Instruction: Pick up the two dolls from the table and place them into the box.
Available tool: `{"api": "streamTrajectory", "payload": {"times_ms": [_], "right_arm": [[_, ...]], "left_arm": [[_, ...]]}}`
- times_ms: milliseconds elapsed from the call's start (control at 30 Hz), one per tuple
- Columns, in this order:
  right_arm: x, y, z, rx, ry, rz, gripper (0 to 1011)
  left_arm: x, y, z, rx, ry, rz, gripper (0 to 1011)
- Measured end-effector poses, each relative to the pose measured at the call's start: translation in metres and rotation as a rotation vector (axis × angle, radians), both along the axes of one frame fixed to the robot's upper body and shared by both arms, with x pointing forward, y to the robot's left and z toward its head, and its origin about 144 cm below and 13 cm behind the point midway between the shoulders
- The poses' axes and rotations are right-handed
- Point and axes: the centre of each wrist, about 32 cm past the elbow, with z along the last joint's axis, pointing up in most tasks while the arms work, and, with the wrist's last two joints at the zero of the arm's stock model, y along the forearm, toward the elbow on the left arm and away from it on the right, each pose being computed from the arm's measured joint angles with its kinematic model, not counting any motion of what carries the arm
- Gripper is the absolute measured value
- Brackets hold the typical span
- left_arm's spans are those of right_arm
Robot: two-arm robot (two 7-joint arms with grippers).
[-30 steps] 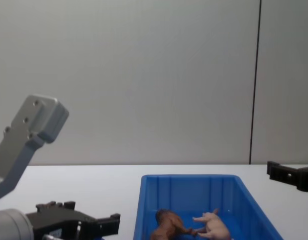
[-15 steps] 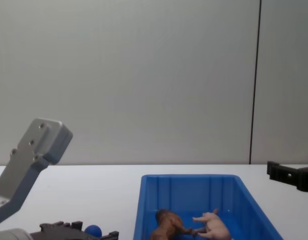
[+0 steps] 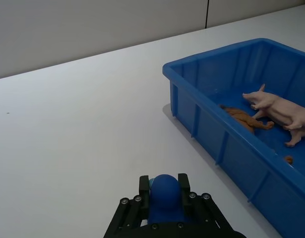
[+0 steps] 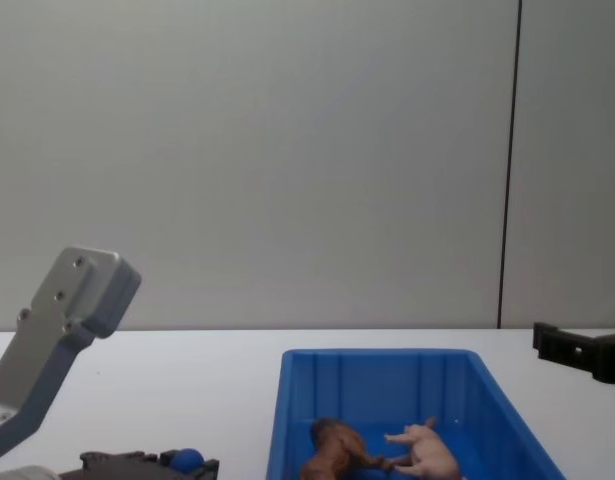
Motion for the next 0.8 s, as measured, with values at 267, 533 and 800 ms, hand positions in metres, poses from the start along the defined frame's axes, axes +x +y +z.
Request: {"api": "streamTrajectory", "payload": {"times_ms": [267,533,800], "right_arm": [[0.0,0.0,0.0,0.0,0.0,0.0,1001],[0.0,0.0,0.0,0.0,0.0,0.0,1001],[0.0,0.0,0.0,0.0,0.0,0.0,1001]], "left_arm": [[-0.001,0.001,0.002,-0.015,-0.045,-0.001,282],[0.0,0.002,0.014,-0.021,-0.126,-0.017,241],[0.004,0.0,0.031,-0.03,-0.22,-0.069,203]]}}
